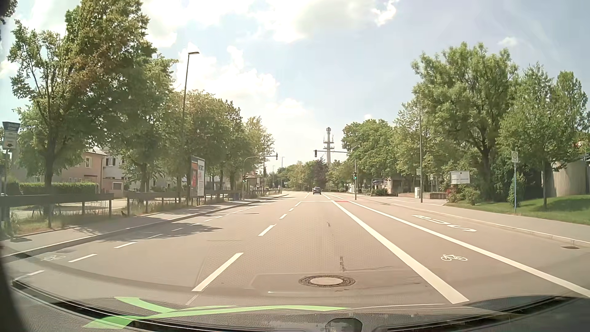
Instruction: Follow the waypoints while adhering to traffic rules and regulations
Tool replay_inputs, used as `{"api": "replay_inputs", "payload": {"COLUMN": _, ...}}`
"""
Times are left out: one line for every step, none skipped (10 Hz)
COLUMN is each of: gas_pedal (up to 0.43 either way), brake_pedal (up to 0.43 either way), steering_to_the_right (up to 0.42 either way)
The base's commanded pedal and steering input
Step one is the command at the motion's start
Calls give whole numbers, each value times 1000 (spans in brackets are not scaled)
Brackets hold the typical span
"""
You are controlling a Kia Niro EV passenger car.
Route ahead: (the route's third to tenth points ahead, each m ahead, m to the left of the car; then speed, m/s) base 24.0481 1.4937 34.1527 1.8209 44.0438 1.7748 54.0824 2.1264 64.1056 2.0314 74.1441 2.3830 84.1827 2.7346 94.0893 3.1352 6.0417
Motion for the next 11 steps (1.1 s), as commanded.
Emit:
{"api": "replay_inputs", "payload": {"gas_pedal": 118, "brake_pedal": 0, "steering_to_the_right": 0}}
{"api": "replay_inputs", "payload": {"gas_pedal": 118, "brake_pedal": 0, "steering_to_the_right": -1}}
{"api": "replay_inputs", "payload": {"gas_pedal": 118, "brake_pedal": 0, "steering_to_the_right": -1}}
{"api": "replay_inputs", "payload": {"gas_pedal": 130, "brake_pedal": 0, "steering_to_the_right": -1}}
{"api": "replay_inputs", "payload": {"gas_pedal": 130, "brake_pedal": 0, "steering_to_the_right": 0}}
{"api": "replay_inputs", "payload": {"gas_pedal": 150, "brake_pedal": 0, "steering_to_the_right": 0}}
{"api": "replay_inputs", "payload": {"gas_pedal": 157, "brake_pedal": 0, "steering_to_the_right": -1}}
{"api": "replay_inputs", "payload": {"gas_pedal": 157, "brake_pedal": 0, "steering_to_the_right": -1}}
{"api": "replay_inputs", "payload": {"gas_pedal": 157, "brake_pedal": 0, "steering_to_the_right": 0}}
{"api": "replay_inputs", "payload": {"gas_pedal": 157, "brake_pedal": 0, "steering_to_the_right": -1}}
{"api": "replay_inputs", "payload": {"gas_pedal": 157, "brake_pedal": 0, "steering_to_the_right": -1}}
